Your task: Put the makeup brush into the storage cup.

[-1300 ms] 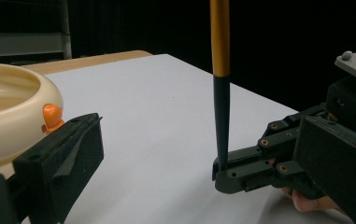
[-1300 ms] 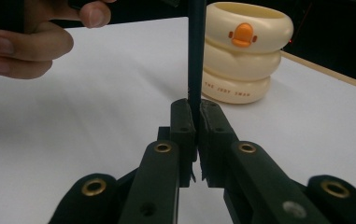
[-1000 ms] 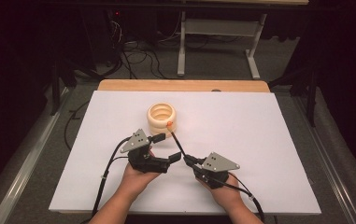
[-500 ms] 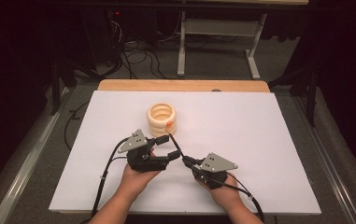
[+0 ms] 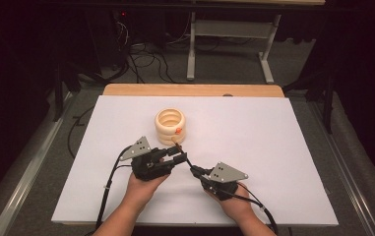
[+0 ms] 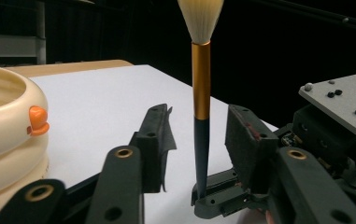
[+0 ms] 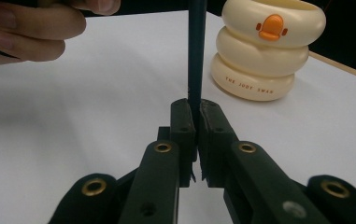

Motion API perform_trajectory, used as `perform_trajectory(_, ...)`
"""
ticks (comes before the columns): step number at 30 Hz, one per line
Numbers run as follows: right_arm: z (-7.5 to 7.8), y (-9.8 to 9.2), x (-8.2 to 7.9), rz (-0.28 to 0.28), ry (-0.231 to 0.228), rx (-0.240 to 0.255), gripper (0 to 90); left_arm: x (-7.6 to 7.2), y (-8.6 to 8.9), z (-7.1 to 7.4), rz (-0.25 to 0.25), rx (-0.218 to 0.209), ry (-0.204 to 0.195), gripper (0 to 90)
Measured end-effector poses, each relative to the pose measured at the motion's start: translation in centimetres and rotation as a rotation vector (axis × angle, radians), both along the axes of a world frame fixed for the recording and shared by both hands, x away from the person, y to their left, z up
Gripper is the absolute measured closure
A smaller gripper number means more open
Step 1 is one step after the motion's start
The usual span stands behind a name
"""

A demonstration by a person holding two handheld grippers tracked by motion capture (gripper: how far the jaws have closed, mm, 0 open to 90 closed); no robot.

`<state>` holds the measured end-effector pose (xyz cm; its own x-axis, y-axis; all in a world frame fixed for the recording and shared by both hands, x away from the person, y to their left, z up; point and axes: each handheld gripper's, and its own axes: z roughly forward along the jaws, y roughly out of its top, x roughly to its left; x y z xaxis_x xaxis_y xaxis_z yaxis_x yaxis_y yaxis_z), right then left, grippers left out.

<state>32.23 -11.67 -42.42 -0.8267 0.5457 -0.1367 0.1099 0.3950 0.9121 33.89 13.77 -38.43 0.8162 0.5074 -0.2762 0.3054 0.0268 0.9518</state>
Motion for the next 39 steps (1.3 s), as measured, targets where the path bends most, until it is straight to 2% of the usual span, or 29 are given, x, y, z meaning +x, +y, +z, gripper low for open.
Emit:
perform_trajectory(5, -0.01, -0.03, 0.02, 0.005, -0.001, -0.005, 87.3, 0.05, 0.04, -0.09, -0.006, 0.000, 0.001, 66.4)
perform_trajectory(9, 0.00, 0.00, -0.03, 0.001, -0.002, -0.006, 87.3, 0.13, 0.16, -0.16, -0.012, -0.017, 0.006, 70.5)
perform_trajectory(10, 0.01, -0.02, -0.02, 0.003, -0.001, -0.008, 87.3, 0.16, 0.22, -0.19, -0.020, -0.026, 0.003, 74.0)
perform_trajectory(19, -0.01, 0.01, -0.04, 0.001, 0.003, -0.010, 87.3, 0.13, 0.18, -0.21, -0.036, -0.029, -0.003, 81.5)
perform_trajectory(22, -0.03, 0.08, -0.14, -0.006, 0.013, -0.006, 87.3, 0.13, 0.18, -0.23, -0.043, -0.030, -0.006, 82.1)
perform_trajectory(39, -0.06, 0.07, -0.09, 0.002, -0.005, -0.019, 87.0, 0.08, 0.06, -0.08, -0.050, -0.019, -0.018, 83.4)
